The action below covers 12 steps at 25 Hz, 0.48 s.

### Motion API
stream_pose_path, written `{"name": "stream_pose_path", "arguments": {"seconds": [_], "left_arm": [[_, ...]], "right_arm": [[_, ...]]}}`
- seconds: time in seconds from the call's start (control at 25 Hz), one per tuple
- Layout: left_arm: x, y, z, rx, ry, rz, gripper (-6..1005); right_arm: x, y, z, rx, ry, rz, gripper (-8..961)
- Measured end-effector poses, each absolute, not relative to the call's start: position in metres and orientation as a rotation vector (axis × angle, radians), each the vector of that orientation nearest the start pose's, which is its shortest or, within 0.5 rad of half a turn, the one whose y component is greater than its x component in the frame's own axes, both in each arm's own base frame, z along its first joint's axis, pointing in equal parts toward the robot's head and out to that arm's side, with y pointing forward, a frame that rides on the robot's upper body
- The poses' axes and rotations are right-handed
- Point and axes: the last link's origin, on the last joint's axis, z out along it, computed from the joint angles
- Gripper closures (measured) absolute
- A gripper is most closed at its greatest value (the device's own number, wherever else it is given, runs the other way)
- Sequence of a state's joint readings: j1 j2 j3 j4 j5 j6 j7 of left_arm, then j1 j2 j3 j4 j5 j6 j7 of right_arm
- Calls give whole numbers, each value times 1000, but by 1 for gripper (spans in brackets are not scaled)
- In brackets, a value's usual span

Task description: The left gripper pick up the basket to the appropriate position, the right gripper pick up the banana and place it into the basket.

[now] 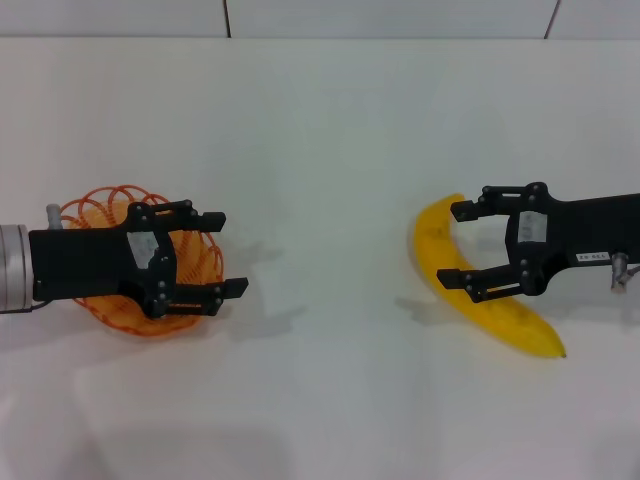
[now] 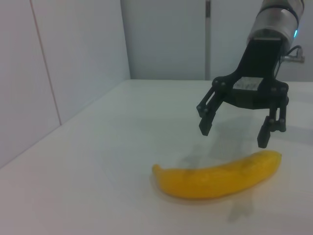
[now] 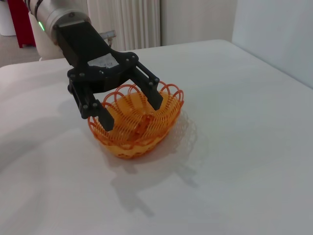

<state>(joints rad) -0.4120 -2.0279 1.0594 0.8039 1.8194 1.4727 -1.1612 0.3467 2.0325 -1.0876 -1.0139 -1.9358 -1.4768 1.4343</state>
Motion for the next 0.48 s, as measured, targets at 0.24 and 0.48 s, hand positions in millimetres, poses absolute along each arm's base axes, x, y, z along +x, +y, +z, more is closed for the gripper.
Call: {"name": "stream_pose_path", "arguments": {"seconds": [0.24, 0.48], "left_arm": [[-263, 319, -1, -2821, -127, -480, 169], [-264, 320, 2, -2799, -152, -496, 170]], "right_arm": [[264, 315, 16, -2832, 321, 318, 74], [264, 315, 16, -2830, 323, 318, 74]]}}
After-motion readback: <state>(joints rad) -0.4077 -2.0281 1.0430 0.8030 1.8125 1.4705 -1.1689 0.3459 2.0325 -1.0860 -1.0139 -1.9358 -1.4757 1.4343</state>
